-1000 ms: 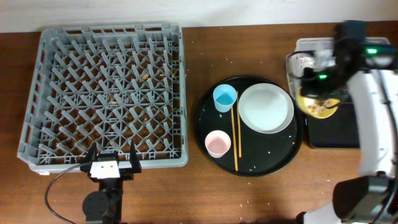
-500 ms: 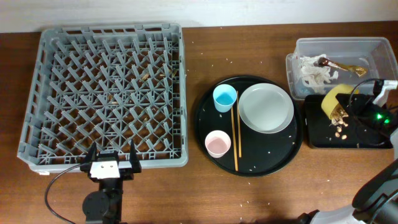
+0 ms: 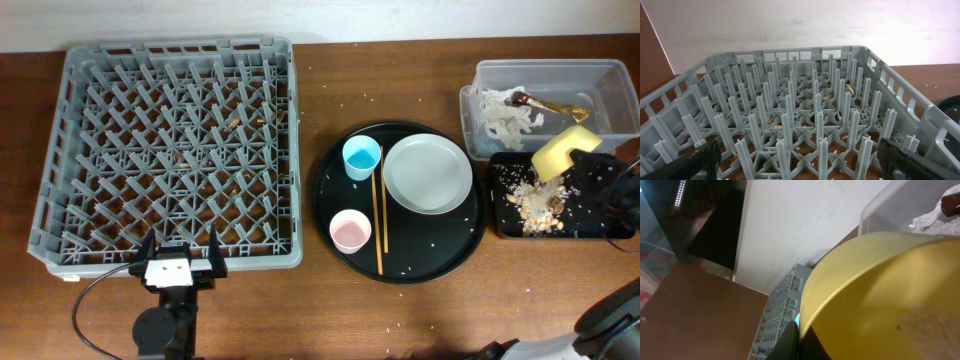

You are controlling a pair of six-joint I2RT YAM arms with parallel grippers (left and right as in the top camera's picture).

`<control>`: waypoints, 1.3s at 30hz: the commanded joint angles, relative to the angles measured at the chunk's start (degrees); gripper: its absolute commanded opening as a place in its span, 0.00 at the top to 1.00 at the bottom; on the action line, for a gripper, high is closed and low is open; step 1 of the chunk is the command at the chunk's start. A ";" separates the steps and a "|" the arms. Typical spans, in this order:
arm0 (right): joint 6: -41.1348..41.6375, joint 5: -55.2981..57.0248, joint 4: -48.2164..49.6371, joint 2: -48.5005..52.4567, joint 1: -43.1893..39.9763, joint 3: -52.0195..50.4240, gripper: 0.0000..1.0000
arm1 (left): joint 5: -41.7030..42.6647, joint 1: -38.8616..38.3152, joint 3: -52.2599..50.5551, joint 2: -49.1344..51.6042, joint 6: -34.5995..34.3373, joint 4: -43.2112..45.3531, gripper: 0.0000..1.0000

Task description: Sort waste into correct bins and load items into the dishwasher rack

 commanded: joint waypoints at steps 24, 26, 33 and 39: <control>25.94 -2.45 2.38 -5.33 4.87 -0.50 0.96 | 0.20 -0.33 -0.26 -0.22 0.94 -0.04 0.01; 25.94 1.57 1.75 -9.99 13.57 -0.50 0.96 | 0.20 -0.33 -0.26 -0.22 0.94 -0.04 0.01; 13.35 46.12 -22.80 -15.69 43.19 -0.50 0.96 | 0.20 -0.33 -0.26 -0.22 0.94 -0.04 0.01; 14.21 78.40 -35.65 -14.91 64.74 -0.50 0.96 | 0.20 -0.33 -0.26 -0.22 0.94 -0.07 0.01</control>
